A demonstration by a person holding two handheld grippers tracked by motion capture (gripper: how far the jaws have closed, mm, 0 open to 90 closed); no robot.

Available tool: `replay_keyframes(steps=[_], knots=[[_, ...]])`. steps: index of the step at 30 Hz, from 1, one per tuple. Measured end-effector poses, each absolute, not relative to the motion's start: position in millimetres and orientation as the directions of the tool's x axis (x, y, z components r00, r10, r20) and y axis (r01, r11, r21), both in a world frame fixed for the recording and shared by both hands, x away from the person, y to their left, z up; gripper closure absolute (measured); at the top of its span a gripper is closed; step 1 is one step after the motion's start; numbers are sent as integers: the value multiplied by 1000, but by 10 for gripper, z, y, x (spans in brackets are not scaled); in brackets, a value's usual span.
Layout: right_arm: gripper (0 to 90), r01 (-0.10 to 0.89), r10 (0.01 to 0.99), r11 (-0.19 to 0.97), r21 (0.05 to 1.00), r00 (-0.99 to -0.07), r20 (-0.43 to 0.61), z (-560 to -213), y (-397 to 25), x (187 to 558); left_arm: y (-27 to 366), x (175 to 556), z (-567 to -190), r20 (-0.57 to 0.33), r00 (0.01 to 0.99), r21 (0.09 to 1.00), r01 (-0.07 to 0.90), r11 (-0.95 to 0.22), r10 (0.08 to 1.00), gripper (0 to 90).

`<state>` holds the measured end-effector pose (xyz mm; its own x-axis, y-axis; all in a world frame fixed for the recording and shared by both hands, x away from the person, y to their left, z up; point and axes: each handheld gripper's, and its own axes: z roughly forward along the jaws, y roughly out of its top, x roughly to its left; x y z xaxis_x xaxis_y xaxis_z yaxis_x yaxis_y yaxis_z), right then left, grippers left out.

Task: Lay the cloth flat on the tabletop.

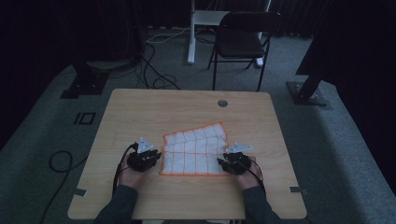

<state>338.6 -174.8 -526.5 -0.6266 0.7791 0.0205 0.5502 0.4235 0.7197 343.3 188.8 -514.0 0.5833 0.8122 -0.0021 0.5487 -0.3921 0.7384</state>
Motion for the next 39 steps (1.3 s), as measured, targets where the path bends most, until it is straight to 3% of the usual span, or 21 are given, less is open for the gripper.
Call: replay_keyframes(steps=[11, 19, 28, 39], knots=[[614, 563, 776, 439, 700, -631, 21, -5378, -1697, 3375, 1709, 3896, -5034, 5, 606, 742, 531, -409, 795, 730], [606, 567, 782, 433, 701, -623, 21, -5384, -1688, 3360, 1577, 4246, -5184, -10, 600, 687, 585, -431, 800, 730], [607, 567, 783, 432, 702, -622, 20, -5386, -1694, 3338, 1545, 4369, -5301, -6, 592, 655, 611, -445, 806, 790], [606, 570, 785, 434, 698, -620, 19, -5383, -1711, 3225, 1654, 4556, -5313, 21, 523, 666, 628, -403, 852, 783]])
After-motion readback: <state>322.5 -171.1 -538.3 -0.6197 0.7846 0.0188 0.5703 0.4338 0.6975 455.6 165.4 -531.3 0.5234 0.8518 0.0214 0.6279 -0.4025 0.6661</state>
